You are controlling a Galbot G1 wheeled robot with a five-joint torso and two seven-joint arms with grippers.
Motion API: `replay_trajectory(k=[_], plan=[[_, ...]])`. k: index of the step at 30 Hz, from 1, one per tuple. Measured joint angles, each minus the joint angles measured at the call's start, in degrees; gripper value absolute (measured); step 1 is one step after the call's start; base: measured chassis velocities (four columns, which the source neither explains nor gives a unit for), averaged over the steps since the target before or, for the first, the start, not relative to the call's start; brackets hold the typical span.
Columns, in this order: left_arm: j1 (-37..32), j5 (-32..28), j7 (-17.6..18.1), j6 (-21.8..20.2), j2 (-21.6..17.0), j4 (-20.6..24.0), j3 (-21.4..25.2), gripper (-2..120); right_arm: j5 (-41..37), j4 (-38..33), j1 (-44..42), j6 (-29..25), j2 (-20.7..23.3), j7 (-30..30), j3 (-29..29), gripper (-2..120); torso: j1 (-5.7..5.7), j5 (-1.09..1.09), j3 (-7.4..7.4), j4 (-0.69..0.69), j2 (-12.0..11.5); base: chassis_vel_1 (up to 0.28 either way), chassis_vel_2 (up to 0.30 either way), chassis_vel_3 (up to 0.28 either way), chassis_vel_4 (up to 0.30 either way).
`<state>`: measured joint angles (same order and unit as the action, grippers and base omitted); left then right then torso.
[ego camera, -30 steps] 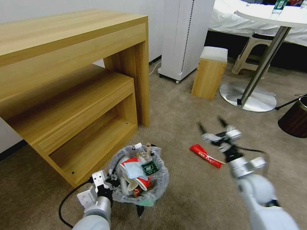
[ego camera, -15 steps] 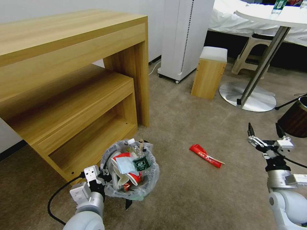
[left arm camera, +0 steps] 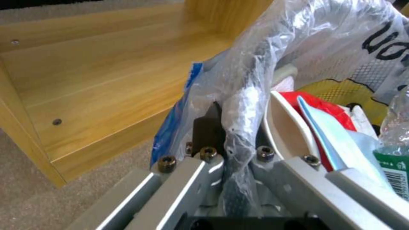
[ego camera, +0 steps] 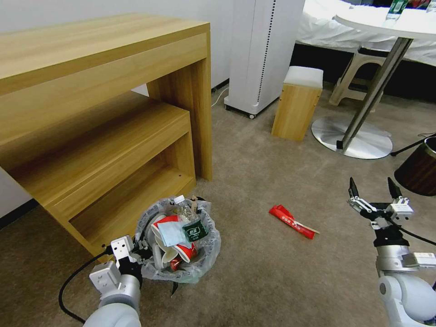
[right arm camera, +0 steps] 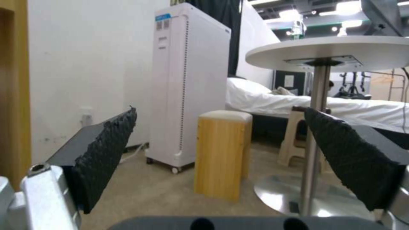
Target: Pick up the trash bin and place the garbage on the floor into it.
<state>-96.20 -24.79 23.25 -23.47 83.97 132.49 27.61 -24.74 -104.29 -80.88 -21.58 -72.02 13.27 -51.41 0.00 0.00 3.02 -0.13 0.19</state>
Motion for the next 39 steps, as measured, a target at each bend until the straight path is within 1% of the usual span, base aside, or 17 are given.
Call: replay_trajectory(k=[7, 14, 16, 19, 21, 23, 25, 26, 27, 28, 29, 33, 34, 35, 37, 38, 39], plan=[[-0.4, 0.8, -0.1, 0.1, 0.3, 0.0, -0.3, 0, -1.4, 1.2, 0.0, -1.1, 0.3, 0.7, 0.2, 100, 0.00, 0.00, -0.01, -0.01, 0.0, -0.040, 0.024, 0.033, -0.031], [-1.4, 0.5, -0.2, 0.1, 0.3, -0.5, -1.0, 0, -1.4, 1.6, 0.5, -1.2, 0.4, 0.7, 0.6, 100, 0.00, 0.00, 0.00, -0.01, 0.0, -0.155, 0.162, 0.148, -0.159], [-1.8, -0.5, 0.0, -0.6, 0.3, -0.5, -1.5, 0, -1.3, 1.7, 0.7, -1.2, 0.5, 0.6, 0.8, 100, 0.00, 0.01, 0.00, 0.01, 0.0, -0.214, 0.230, 0.223, -0.236], [-2.9, -4.2, 1.0, -4.0, -0.1, 0.4, -3.4, 0, -1.1, 1.8, 1.0, -1.0, 0.7, 0.0, 1.5, 100, 0.01, 0.00, 0.02, 0.01, 0.0, -0.168, 0.194, 0.201, -0.182], [-2.9, -4.4, 1.0, -4.1, -0.1, 0.4, -3.4, 0, -1.0, 1.8, 1.0, -1.0, 0.7, 0.0, 1.5, 100, 0.01, 0.01, 0.03, 0.01, 0.0, -0.143, 0.146, 0.159, -0.143], [-3.0, -6.0, 1.4, -5.1, -0.2, 0.8, -3.8, 0, -0.6, 1.8, 1.0, -0.6, 0.8, -0.1, 1.7, 100, 0.01, 0.01, 0.03, 0.00, 0.0, -0.133, 0.069, 0.095, -0.125], [-2.9, -8.5, 1.8, -6.3, -0.3, 1.2, -4.1, 0, 0.8, 1.8, 1.0, 0.4, 1.0, -0.6, 2.1, 100, 0.01, 0.00, 0.03, 0.01, 0.0, -0.024, 0.034, 0.018, -0.018], [-2.8, -9.8, 2.0, -6.9, -0.4, 1.3, -4.3, 0, 2.8, 2.0, 1.0, 2.0, 1.3, -1.2, 2.3, 100, 0.00, 0.01, 0.01, 0.01, 0.0, 0.000, 0.000, 0.000, 0.000], [-2.8, -9.8, 2.0, -6.9, -0.4, 1.3, -4.3, 0, 2.8, 2.0, 1.0, 2.0, 1.3, -1.2, 2.3, 100, 0.00, 0.01, 0.01, 0.01, 0.0, 0.000, 0.000, 0.000, 0.000], [-2.6, -10.8, 2.2, -7.1, -0.4, 1.5, -4.2, 0, 4.8, 2.4, 0.8, 3.9, 1.8, -1.4, 2.5, 100, 0.00, -0.01, 0.00, -0.01, 0.0, 0.000, 0.000, 0.000, 0.000], [-2.5, -11.2, 2.3, -7.2, -0.6, 1.6, -4.1, 0, 8.2, 3.0, 0.7, 7.3, 2.7, -1.5, 2.9, 100, 0.00, 0.02, -0.01, -0.01, 0.0, 0.035, -0.054, -0.047, 0.012], [-2.4, -11.4, 2.3, -7.3, -0.7, 1.7, -4.1, 0, 10.2, 3.4, 0.7, 10.2, 3.6, -1.5, 3.3, 100, 0.00, 0.02, -0.01, -0.01, 0.0, 0.000, 0.000, 0.000, 0.000], [-2.4, -11.5, 2.4, -7.3, -0.8, 1.7, -4.1, 0, 12.0, 3.9, 0.7, 14.9, 5.3, -1.4, 4.3, 100, 0.00, 0.00, -0.01, -0.01, 0.0, 0.000, 0.000, 0.000, 0.000], [-2.4, -11.5, 2.4, -7.3, -0.8, 1.7, -4.1, 0, 12.0, 3.9, 0.7, 14.9, 5.3, -1.4, 4.3, 100, 0.00, 0.00, -0.01, -0.01, 0.0, 0.000, 0.000, 0.000, 0.000], [-2.3, -11.3, 2.3, -7.3, -0.8, 1.8, -4.2, 0, 14.4, 6.1, 1.7, 25.7, 9.1, -0.9, 7.0, 100, 0.00, 0.00, 0.00, 0.00, 0.0, 0.000, 0.000, 0.000, 0.000], [-2.4, -10.9, 2.3, -7.1, -0.7, 1.7, -4.4, 0, 16.4, 10.4, 3.9, 32.9, 11.2, 0.9, 9.7, 100, 0.00, 0.00, 0.00, 0.00, 0.0, 0.000, 0.000, 0.000, 0.000], [-2.4, -10.9, 2.3, -7.1, -0.7, 1.7, -4.4, 0, 16.4, 10.4, 3.9, 32.9, 11.2, 0.9, 9.7, 100, 0.00, 0.00, 0.00, 0.00, 0.0, 0.000, 0.000, 0.000, 0.000]])
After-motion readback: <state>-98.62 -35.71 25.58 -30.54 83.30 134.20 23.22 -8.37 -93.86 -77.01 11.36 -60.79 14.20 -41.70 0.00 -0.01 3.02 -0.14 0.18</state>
